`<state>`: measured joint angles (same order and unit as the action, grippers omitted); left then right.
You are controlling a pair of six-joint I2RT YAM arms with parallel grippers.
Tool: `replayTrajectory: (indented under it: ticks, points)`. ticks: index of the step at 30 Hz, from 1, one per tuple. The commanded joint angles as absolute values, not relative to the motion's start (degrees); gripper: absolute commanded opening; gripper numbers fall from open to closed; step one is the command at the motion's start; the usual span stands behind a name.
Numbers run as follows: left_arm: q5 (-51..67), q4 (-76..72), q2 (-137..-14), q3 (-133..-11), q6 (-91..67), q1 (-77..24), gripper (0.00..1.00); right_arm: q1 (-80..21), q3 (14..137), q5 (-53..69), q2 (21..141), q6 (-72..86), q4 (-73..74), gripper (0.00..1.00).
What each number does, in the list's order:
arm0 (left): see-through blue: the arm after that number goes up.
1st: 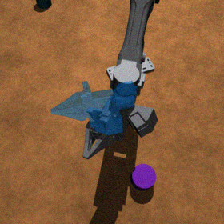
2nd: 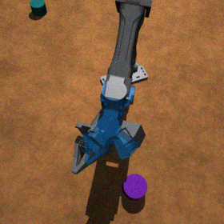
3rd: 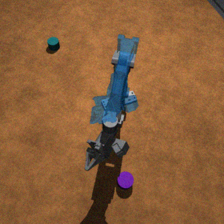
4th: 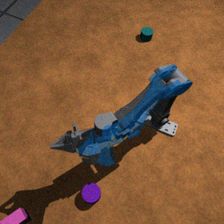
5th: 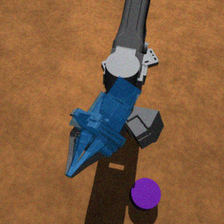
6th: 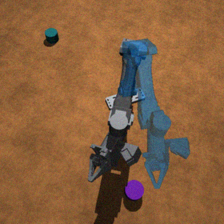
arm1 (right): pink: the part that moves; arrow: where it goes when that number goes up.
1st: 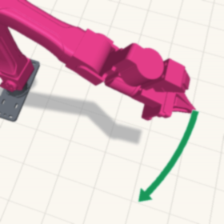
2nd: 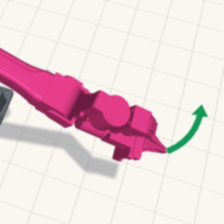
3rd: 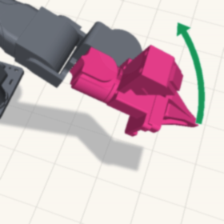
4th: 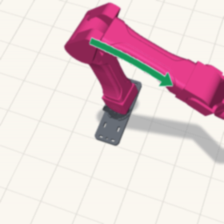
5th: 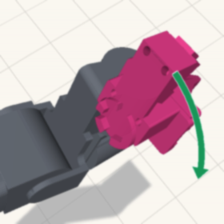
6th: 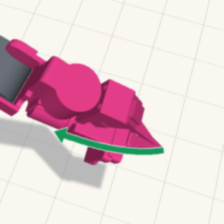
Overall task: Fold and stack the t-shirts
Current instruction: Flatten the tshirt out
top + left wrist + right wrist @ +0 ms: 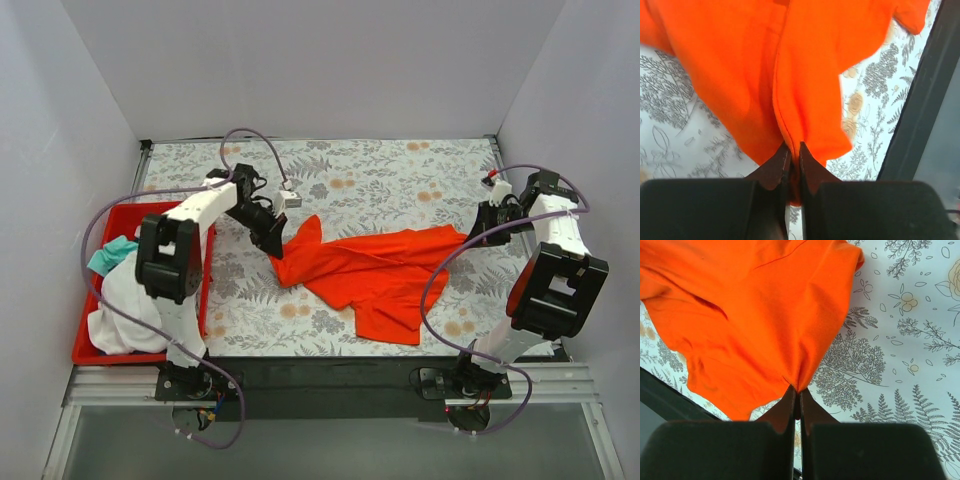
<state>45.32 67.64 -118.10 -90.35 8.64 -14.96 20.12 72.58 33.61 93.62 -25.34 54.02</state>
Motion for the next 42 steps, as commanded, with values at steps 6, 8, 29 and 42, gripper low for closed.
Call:
replayTrajectory:
  ticks: [6, 8, 29, 42]
  points:
    - [36.1, 48.0, -82.8, -58.7, 18.5, -21.1, 0.0, 20.2, 72.1, 33.8, 92.4, -27.9, 55.4, 0.01]
    - [32.8, 46.5, -79.5, -52.9, 19.9, -22.9, 0.06, 20.2, 71.5, 33.8, 92.2, -28.4, 55.6, 0.01]
    - [33.0, 46.4, -58.1, -38.1, 28.9, -24.4, 0.46, 20.1, 70.7, 33.0, 92.0, -29.9, 56.8, 0.01]
    - [38.0, 45.5, -69.8, -48.6, 31.5, -18.3, 0.63, 20.2, 71.1, 33.1, 91.9, -30.1, 57.4, 0.01]
